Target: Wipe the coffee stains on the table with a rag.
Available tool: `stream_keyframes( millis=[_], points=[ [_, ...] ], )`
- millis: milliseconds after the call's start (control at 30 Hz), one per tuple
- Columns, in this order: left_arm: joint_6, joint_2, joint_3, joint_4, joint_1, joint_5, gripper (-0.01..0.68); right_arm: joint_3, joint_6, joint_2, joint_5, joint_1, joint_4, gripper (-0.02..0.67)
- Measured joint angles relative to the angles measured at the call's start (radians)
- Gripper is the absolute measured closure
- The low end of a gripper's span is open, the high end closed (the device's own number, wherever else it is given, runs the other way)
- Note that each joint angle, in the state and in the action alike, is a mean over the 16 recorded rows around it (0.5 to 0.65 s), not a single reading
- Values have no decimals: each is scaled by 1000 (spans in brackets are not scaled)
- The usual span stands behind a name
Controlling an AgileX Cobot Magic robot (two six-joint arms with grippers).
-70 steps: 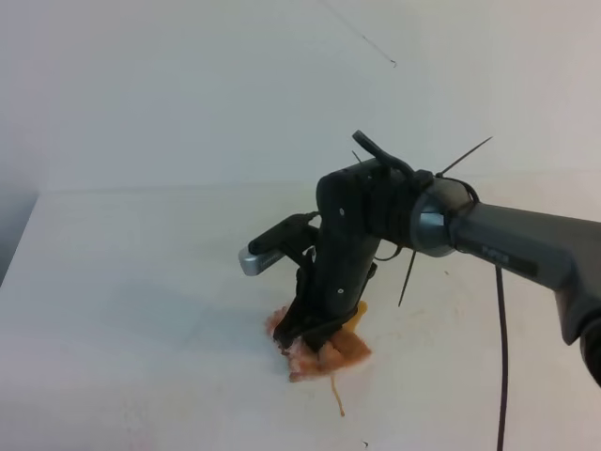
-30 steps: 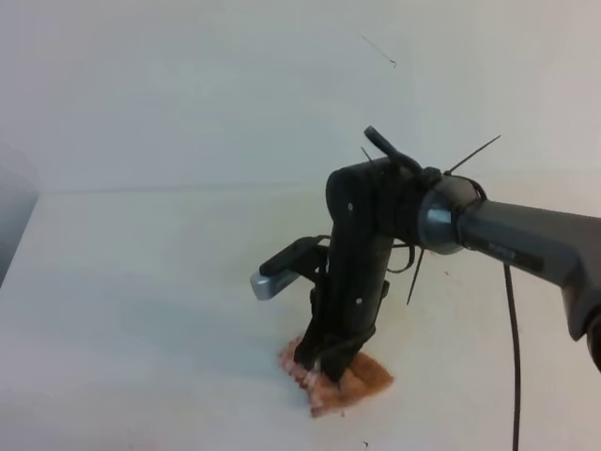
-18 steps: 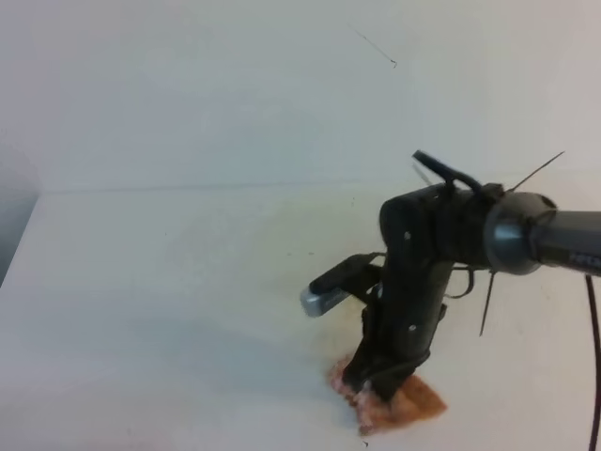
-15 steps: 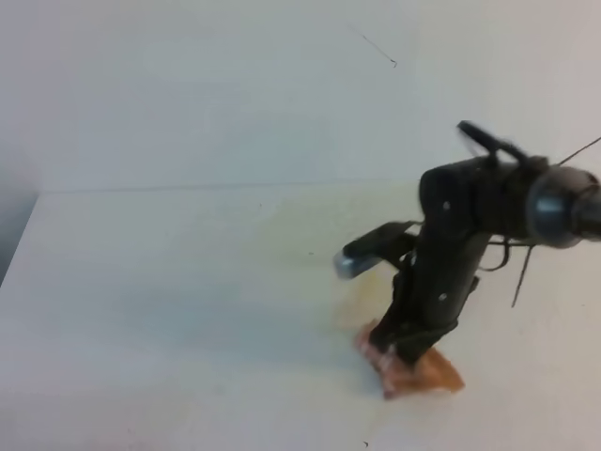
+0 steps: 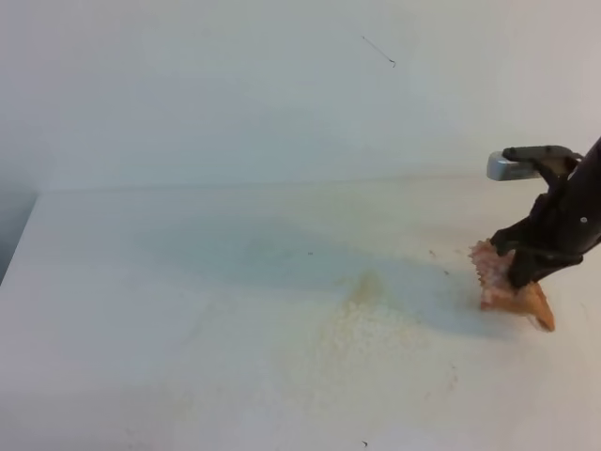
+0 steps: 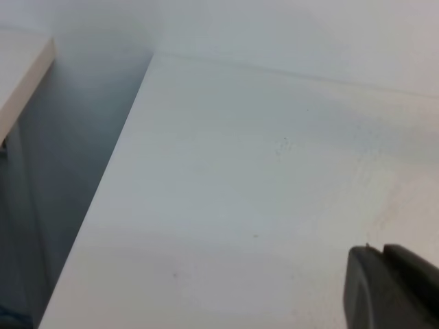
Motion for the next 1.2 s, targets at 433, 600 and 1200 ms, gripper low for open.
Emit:
stream_keyframes(
  millis=[433, 600, 1200],
  points=[
    [0, -2, 0, 1, 0, 0, 674, -78, -123, 60, -75, 138, 134, 620],
    [0, 0, 0, 1, 0, 0, 674, -170, -96, 138, -65, 243, 99, 620],
    [0, 0, 0, 2, 0, 0, 674, -382, 75, 323, 53, 293, -148, 620]
  ],
)
